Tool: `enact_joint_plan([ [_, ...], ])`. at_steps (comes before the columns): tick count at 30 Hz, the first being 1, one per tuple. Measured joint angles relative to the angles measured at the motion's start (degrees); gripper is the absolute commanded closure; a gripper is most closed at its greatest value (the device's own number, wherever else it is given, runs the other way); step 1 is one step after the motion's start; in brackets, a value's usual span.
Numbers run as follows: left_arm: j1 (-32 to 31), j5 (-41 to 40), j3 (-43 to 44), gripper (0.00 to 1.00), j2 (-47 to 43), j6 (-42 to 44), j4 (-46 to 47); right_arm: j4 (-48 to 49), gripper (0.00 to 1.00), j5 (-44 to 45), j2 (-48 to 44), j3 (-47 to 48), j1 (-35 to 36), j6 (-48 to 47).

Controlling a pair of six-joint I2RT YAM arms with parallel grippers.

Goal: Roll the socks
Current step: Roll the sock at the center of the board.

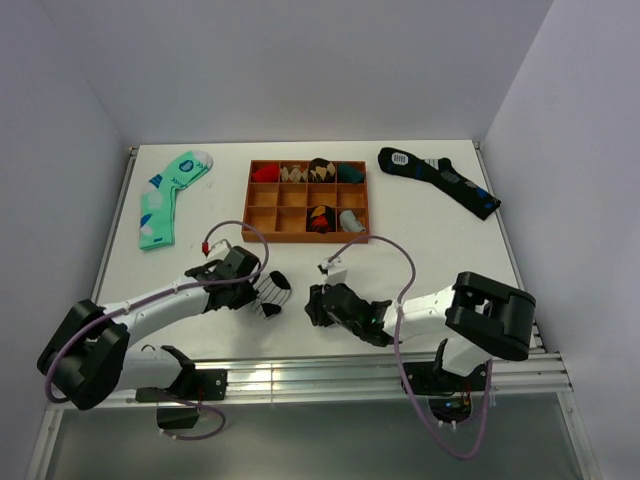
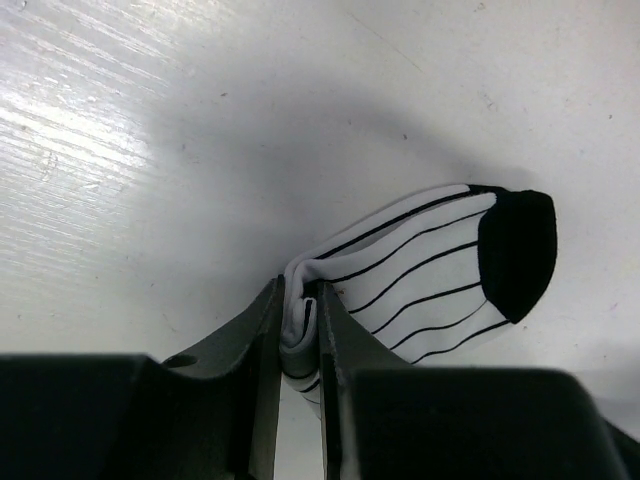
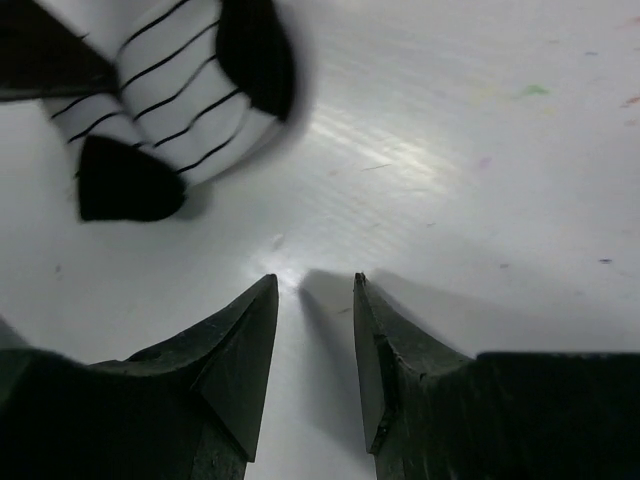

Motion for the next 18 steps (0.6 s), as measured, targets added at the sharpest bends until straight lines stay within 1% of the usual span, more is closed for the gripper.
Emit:
enact_joint_plan([
  [7, 0.0, 0.31, 3.28, 1.0, 3.26, 2.27, -2.82, 4.72, 0.55, 3.1, 0.63, 0.83, 8.98, -5.01],
  [14, 0.0, 1.51, 5.05, 1.0, 5.35, 3.69, -3.91, 9.49, 0.54, 5.33, 1.33, 2.45, 12.31, -9.05],
  [18, 0.07, 2.38, 5.46, 1.0, 5.84, 4.07, -4.15, 12.63, 0.53, 6.34, 4.37, 5.57, 13.88, -11.3],
])
